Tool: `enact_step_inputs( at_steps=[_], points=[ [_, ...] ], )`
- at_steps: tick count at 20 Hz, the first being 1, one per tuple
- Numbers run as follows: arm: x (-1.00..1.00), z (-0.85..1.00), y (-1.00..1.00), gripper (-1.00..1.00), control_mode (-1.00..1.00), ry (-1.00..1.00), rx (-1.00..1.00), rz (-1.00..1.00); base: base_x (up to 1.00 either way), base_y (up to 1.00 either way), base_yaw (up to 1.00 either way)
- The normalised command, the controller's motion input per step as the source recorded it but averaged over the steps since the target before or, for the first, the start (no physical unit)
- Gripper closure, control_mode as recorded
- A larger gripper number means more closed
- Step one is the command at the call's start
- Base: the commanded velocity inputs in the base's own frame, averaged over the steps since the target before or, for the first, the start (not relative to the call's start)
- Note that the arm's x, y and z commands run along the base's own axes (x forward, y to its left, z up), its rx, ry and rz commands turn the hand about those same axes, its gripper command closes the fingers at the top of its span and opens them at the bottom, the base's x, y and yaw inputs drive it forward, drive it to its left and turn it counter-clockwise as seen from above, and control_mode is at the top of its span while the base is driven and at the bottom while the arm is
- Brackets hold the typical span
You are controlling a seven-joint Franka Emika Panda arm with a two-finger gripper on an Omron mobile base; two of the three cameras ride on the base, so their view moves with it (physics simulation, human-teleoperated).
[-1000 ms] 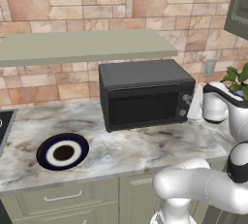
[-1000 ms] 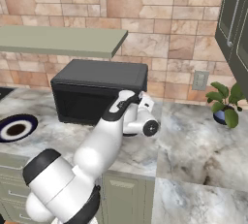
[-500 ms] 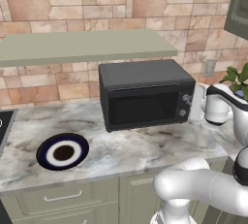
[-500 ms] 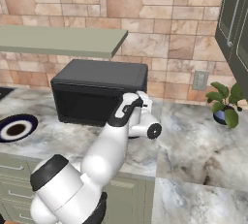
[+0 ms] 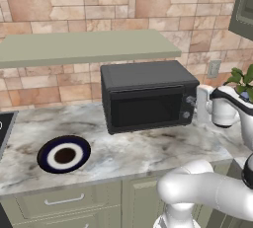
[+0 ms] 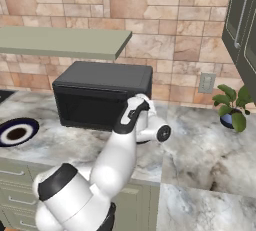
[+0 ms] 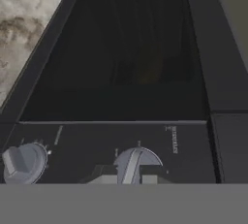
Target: Pull the toaster oven rack outwards. Pick up the baguette from the plate and place it on the toaster oven rack. Close the toaster oven door fully and set the temperature to the lowest setting.
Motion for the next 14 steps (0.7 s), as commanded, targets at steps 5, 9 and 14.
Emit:
enact_step_inputs(
  at_steps=[5,9,14],
  points=[
    [0.00,-0.15,0.00,1.00,-1.00,-0.11,-0.30,0.16,0.00,0.00,0.00],
    [0.00,-0.13,0.00,1.00,-1.00,-0.05,-0.27,0.15,0.00,0.00,0.00],
    [0.00,-0.13,0.00,1.00,-1.00,-0.04,-0.28,0.15,0.00,0.00,0.00]
  ],
)
